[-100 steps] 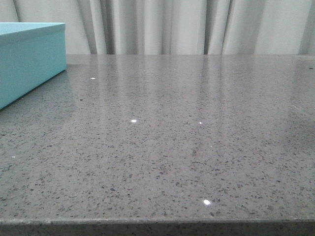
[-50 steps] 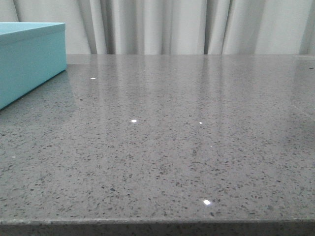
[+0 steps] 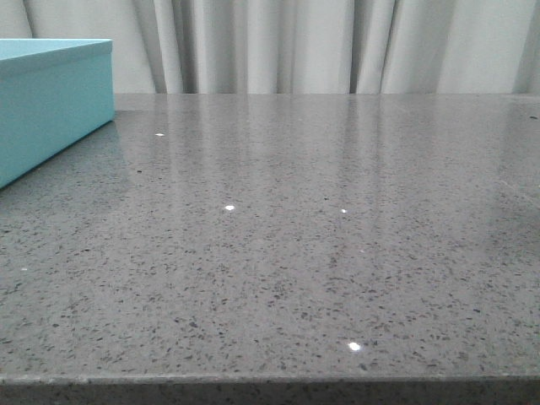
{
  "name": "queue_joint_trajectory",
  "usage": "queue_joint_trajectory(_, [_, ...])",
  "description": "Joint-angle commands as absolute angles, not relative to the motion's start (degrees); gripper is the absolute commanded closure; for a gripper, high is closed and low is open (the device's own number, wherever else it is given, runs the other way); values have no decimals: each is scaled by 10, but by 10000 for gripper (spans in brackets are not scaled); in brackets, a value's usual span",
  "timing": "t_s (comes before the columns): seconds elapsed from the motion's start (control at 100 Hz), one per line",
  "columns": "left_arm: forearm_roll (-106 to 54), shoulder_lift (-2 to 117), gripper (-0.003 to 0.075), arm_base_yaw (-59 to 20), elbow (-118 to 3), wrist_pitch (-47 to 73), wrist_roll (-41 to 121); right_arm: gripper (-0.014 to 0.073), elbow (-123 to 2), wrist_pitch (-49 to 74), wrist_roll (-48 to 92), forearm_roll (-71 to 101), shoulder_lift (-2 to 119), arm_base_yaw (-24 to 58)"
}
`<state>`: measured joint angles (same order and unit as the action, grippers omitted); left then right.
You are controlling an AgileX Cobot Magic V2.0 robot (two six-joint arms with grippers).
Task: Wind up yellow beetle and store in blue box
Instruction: 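Lower the beetle into the blue box and open the left gripper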
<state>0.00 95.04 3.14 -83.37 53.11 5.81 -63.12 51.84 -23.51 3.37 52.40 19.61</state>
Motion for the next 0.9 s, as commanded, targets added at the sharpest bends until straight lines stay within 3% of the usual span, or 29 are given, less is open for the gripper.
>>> queue_joint_trajectory(0.0, [-7,897,291,33,-847,482,55,158,-645,468,-224,13,510,195])
queue_joint_trajectory(0.22, [-8,806,360,33,-847,414,58,160,-613,400,-224,-46,450,195])
queue_joint_trajectory(0.3, [-10,770,393,33,-844,403,59,198,-594,382,-224,-69,423,195])
queue_joint_trajectory(0.47, [-68,694,503,32,-793,368,105,435,-556,370,-224,-86,375,195])
queue_joint_trajectory(0.63, [-95,614,682,15,-702,319,124,669,-522,354,-224,-88,337,195])
queue_joint_trajectory(0.69, [-95,587,741,8,-664,298,124,656,-511,348,-224,-91,326,195])
queue_joint_trajectory(0.89, [-99,488,741,-13,-550,249,124,662,-481,319,-224,-126,278,195])
